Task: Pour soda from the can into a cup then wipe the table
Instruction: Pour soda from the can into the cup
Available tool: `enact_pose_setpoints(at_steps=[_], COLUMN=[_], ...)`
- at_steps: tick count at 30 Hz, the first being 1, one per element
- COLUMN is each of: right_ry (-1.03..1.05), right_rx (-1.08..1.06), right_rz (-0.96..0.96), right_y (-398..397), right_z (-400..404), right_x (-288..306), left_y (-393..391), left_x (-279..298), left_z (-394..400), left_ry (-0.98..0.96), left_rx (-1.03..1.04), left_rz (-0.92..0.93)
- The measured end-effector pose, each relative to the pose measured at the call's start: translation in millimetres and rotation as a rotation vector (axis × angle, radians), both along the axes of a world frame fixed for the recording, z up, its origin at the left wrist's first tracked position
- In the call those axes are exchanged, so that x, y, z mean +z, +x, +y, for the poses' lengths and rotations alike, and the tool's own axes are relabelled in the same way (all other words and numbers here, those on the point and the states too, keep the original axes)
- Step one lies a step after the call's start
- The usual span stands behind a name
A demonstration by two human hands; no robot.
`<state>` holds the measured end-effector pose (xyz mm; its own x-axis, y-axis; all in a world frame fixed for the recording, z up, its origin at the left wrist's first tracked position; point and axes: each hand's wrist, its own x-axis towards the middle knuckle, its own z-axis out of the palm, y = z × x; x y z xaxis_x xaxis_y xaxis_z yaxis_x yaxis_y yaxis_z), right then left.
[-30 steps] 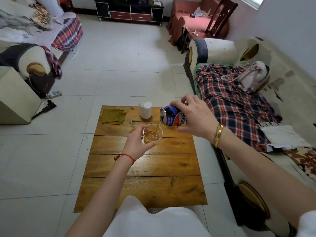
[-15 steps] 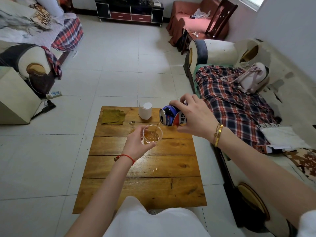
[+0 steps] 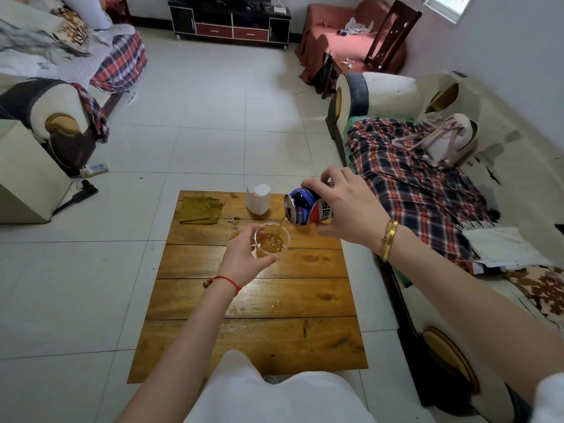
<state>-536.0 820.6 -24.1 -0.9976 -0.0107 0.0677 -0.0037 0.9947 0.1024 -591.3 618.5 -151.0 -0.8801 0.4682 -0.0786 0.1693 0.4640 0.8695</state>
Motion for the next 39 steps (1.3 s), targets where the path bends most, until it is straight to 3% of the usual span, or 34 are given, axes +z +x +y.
enact_pose_setpoints(at_steps=[39], right_ry=[0.006], right_rx=[0.032], right_rz=[0.062], right_y=[1], right_z=[3], right_x=[5], left_y=[11], left_x=[-5], left_z=[0], left_ry=[0.025], left_rx=[-0.002], left_rz=[0.003])
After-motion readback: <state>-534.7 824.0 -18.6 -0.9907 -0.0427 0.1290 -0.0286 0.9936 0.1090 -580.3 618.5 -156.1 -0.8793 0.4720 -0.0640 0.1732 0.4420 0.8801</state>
